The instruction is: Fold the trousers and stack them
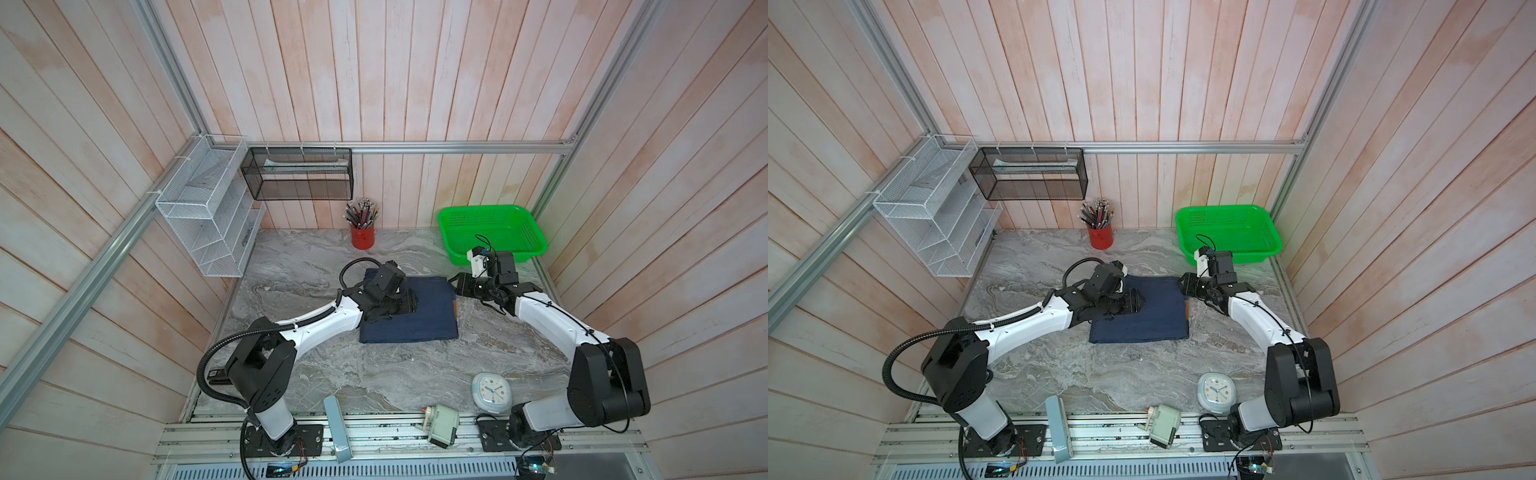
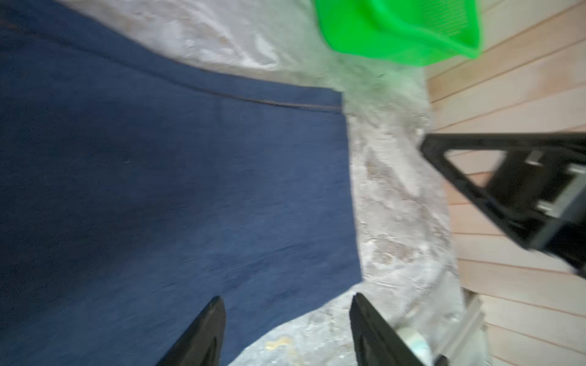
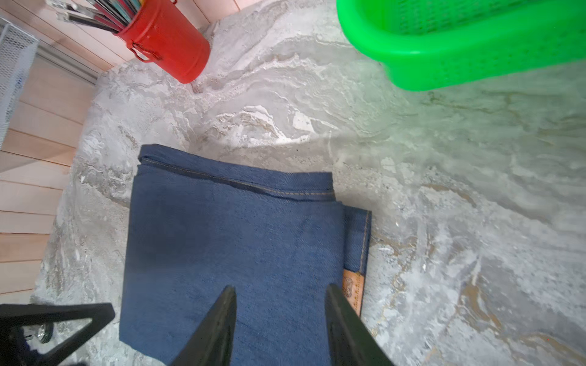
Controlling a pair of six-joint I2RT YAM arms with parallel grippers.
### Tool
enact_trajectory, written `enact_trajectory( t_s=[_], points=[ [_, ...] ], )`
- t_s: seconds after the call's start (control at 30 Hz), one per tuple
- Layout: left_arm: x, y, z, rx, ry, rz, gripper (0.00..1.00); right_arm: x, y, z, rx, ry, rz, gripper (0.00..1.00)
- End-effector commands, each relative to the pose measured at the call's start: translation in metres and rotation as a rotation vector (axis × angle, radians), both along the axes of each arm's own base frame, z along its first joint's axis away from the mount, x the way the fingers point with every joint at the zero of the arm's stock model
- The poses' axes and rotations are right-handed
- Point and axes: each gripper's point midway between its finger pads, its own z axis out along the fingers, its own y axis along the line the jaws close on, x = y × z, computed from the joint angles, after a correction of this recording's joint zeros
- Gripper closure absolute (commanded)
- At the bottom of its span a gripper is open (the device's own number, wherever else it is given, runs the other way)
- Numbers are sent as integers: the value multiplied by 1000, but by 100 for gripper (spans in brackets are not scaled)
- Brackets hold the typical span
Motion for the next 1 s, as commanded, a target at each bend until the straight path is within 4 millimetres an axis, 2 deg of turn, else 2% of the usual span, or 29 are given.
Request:
enact_trajectory(
  t_s=[0.0, 0.13, 0.27, 0.4, 0.57, 0.67, 0.77, 0.97],
  points=[
    [0, 31, -25, 234, 33, 115, 35, -23, -13, -33, -72, 103, -14, 53],
    [0, 9, -36, 275, 60, 113, 34, -32, -13, -47, -78, 130, 1, 53],
    [1, -12, -51, 286, 82, 104, 26, -35, -12, -54, -73, 135, 7, 52],
    [7, -6, -71, 362, 94, 150, 19, -37, -9, -64, -72, 160, 22, 51],
    [9, 3, -96, 442, 120, 163, 11, -37, -6, -66, -66, 156, 30, 49],
    [8, 17, -114, 486, 151, 179, 7, -37, -4, -65, -62, 148, 41, 48],
    [9, 43, -128, 524, 180, 212, 7, -37, -2, -64, -62, 147, 52, 45],
    [4, 115, -143, 603, 245, 269, 7, -36, 0, -62, -57, 143, 49, 44]
  ],
)
